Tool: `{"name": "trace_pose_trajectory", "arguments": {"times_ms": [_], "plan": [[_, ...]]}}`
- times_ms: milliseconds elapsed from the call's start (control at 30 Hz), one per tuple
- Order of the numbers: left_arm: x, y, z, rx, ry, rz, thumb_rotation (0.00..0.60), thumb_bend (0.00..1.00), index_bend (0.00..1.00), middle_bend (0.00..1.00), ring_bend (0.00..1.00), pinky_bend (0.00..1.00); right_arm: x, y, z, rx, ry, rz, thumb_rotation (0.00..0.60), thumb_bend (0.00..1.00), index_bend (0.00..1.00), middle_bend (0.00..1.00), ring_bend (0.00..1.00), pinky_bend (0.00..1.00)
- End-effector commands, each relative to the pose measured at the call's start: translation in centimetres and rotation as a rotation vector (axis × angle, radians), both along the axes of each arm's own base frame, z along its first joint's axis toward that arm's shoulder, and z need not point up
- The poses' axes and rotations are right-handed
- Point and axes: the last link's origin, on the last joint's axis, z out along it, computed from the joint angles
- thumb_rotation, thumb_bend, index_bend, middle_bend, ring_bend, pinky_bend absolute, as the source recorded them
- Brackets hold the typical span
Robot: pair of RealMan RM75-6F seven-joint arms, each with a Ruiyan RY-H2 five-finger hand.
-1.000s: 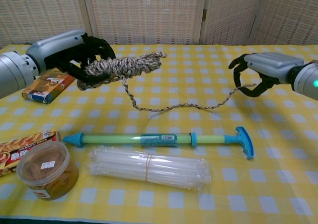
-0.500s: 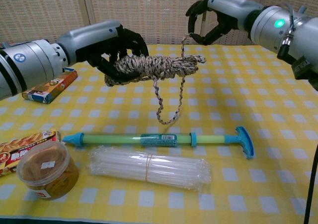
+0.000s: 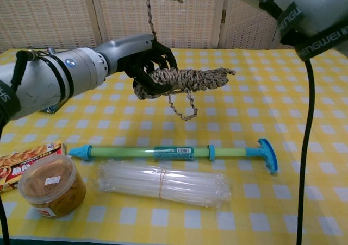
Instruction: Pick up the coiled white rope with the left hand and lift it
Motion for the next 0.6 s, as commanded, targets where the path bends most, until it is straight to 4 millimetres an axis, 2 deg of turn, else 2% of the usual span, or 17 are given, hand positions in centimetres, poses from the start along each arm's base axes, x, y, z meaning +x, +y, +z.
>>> {"name": "trace_pose_trajectory", "arguments": {"times_ms": [33, 167, 333, 600], "plan": [[1.1, 0.6, -0.2, 0.012, -0.030, 0.083, 0.600, 0.55, 0.69, 0.68, 0.65, 0.71, 0.8, 1.0, 0.4, -0.008, -0.033, 0.025, 0.600, 0.58, 0.62, 0.19, 0.06, 0.00], [0.7, 1.4, 0.3, 0.036, -0.068, 0.166, 0.600, 0.55, 0.69, 0.68, 0.65, 0.71, 0.5, 1.6, 1.7, -0.036, -0.075, 0.027, 0.600, 0.59, 0.62, 0.19, 0.06, 0.00], [-0.7, 1.7, 0.5, 0.055, -0.078, 0.209, 0.600, 0.55, 0.69, 0.68, 0.65, 0.71, 0.0, 1.4, 3.1, -0.070, -0.130, -0.005, 0.600, 0.59, 0.62, 0.19, 0.06, 0.00], [-1.4, 2.3, 0.3, 0.054, -0.132, 0.299, 0.600, 0.55, 0.69, 0.68, 0.65, 0.71, 0.7, 2.7, 3.1, -0.017, -0.150, 0.042, 0.600, 0.59, 0.62, 0.19, 0.06, 0.00]]}}
